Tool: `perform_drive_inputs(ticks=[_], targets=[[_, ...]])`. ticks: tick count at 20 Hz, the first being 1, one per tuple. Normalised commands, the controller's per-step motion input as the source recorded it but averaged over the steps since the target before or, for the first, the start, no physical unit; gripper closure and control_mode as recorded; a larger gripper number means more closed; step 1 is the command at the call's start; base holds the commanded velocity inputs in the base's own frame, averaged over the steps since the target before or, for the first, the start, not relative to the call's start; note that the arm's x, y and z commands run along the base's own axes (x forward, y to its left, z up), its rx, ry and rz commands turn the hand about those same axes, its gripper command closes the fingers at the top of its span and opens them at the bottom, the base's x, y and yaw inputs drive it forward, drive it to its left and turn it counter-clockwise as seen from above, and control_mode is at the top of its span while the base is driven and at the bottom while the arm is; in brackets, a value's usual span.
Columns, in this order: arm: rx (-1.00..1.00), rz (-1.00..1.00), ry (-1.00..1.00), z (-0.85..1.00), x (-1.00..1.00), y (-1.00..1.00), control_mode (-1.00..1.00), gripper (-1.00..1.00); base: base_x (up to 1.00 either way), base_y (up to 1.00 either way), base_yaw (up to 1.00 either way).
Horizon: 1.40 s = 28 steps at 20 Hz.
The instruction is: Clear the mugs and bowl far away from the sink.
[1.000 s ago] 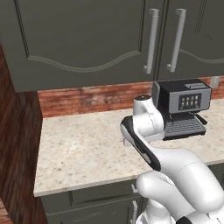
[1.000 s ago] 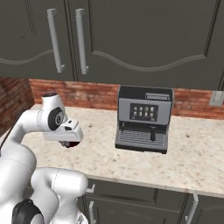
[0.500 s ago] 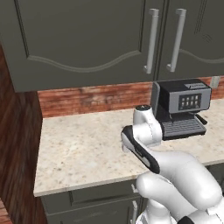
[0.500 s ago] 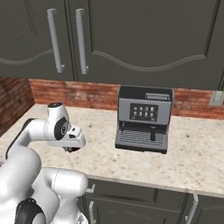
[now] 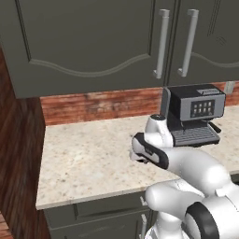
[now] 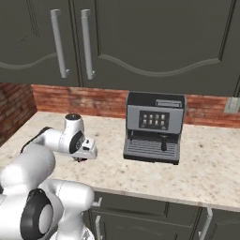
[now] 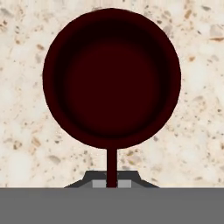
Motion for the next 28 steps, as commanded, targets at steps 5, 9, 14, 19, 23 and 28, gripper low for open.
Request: perform_drive_inputs(ticks=[5, 9, 14, 19, 23, 28], targets=[[0.06, 0.01, 0.01, -0.24, 0.56, 0.0, -1.0, 1.0, 0.0, 0.0, 0.0], [0.02, 0.0, 0.0, -0.21, 0.62, 0.0, -1.0, 1.0, 0.0, 0.0, 0.0], [0.0, 0.0, 0.0, -0.27, 0.58, 0.07, -1.0, -1.0, 0.0, 0.0, 0.0], [0.0, 0.0, 0.0, -0.2, 0.5, 0.21, -1.0, -1.0, 0.0, 0.0, 0.0], [0.0, 0.0, 0.0, -0.02, 0.15, 0.01, -1.0, -1.0, 0.0, 0.0, 0.0], [0.0, 0.0, 0.0, 0.0, -0.15, 0.0, -1.0, -1.0, 0.0, 0.0, 0.0]])
